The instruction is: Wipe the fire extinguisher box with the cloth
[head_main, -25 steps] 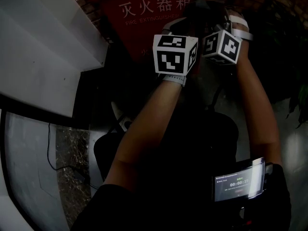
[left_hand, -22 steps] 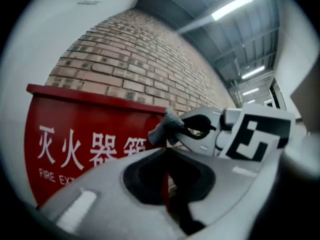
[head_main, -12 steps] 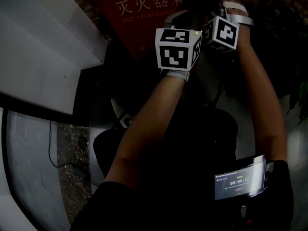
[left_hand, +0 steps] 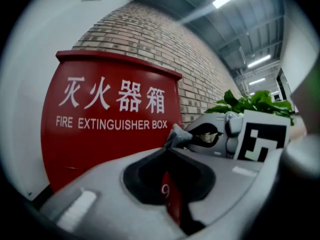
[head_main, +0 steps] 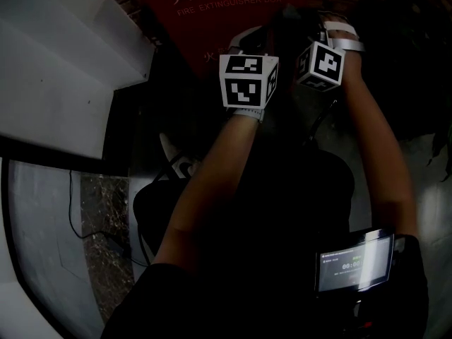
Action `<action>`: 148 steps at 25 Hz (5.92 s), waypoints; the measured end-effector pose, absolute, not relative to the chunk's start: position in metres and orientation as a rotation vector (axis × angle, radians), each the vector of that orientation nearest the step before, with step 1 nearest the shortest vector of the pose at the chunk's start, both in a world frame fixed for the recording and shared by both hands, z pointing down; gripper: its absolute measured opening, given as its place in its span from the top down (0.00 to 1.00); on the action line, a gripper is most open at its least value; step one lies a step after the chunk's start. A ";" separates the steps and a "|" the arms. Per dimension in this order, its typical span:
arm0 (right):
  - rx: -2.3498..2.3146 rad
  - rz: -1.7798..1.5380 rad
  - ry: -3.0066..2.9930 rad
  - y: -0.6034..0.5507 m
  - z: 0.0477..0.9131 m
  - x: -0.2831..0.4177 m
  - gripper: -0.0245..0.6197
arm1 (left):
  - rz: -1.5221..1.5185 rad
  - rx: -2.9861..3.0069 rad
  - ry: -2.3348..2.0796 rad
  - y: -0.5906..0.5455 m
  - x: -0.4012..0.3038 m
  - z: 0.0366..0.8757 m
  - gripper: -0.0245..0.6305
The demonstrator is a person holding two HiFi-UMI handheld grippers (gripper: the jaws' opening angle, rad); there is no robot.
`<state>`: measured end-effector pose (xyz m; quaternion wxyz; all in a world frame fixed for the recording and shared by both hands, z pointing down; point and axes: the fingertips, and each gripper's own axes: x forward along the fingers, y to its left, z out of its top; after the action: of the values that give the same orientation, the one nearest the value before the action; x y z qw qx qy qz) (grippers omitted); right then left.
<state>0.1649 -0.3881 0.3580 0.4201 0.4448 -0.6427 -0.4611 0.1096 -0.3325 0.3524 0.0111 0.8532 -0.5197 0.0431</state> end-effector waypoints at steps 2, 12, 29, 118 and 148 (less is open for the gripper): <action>1.074 -1.111 -1.638 -0.387 0.387 0.162 0.92 | 0.155 2.656 -1.607 -0.332 0.108 0.371 0.96; 0.860 -0.982 -1.625 -0.384 0.516 0.151 0.92 | 0.209 2.602 -1.576 -0.336 0.098 0.430 0.96; 0.526 -0.784 -1.616 -0.376 0.673 0.137 0.92 | 0.263 2.548 -1.522 -0.344 0.082 0.487 0.96; 0.428 -1.092 -1.534 -0.526 0.149 0.039 0.92 | 0.667 2.780 -1.632 -0.445 -0.017 0.085 0.96; 0.555 -1.091 -1.587 -0.508 0.099 0.018 0.92 | 0.665 2.750 -1.722 -0.423 -0.077 0.073 0.96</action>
<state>0.0181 -0.5080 0.0989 0.5385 0.2332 -0.6672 -0.4588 -0.0771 -0.4226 0.0727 -0.0850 0.8273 -0.5180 0.2001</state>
